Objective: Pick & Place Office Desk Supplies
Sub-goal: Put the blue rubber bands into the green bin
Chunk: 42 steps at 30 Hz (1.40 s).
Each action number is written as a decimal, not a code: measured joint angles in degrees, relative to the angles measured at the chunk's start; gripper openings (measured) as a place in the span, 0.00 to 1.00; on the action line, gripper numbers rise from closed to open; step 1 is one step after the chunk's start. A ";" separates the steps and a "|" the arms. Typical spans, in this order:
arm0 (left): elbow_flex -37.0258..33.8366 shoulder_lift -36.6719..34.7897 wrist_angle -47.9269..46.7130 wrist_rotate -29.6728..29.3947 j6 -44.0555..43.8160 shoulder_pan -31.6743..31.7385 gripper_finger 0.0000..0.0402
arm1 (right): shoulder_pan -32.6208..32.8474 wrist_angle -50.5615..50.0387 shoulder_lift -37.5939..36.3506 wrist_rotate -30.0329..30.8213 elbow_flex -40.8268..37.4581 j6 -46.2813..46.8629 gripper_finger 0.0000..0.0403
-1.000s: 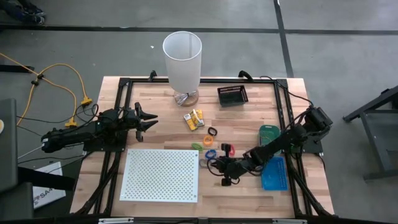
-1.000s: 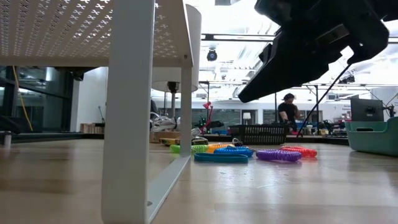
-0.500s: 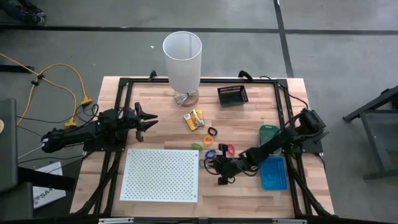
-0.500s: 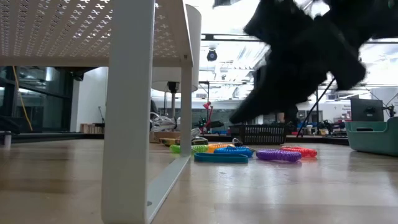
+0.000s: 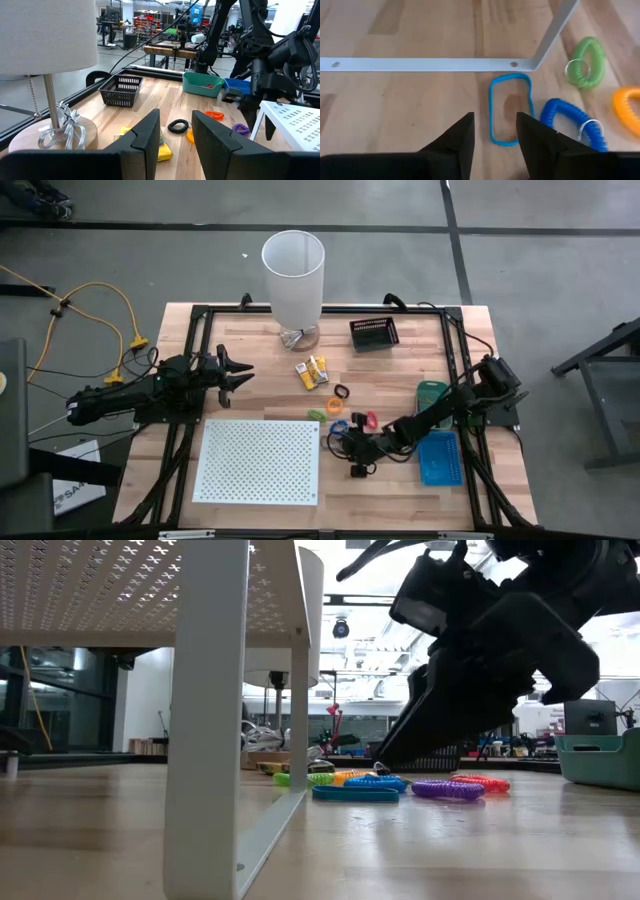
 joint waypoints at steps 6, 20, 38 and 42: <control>0.00 0.00 0.00 0.00 0.00 0.00 0.27 | 0.03 -0.29 0.00 0.61 0.00 -0.05 0.41; 0.00 0.00 0.00 0.00 0.00 0.00 0.27 | -0.47 -2.75 0.00 0.65 0.00 3.75 0.54; 0.00 0.02 0.00 -0.01 0.00 -0.01 0.27 | 0.11 0.35 4.09 -0.01 0.11 7.72 0.56; 0.00 0.02 0.02 0.00 0.00 0.00 0.27 | 0.09 0.53 4.13 0.72 0.09 7.50 0.56</control>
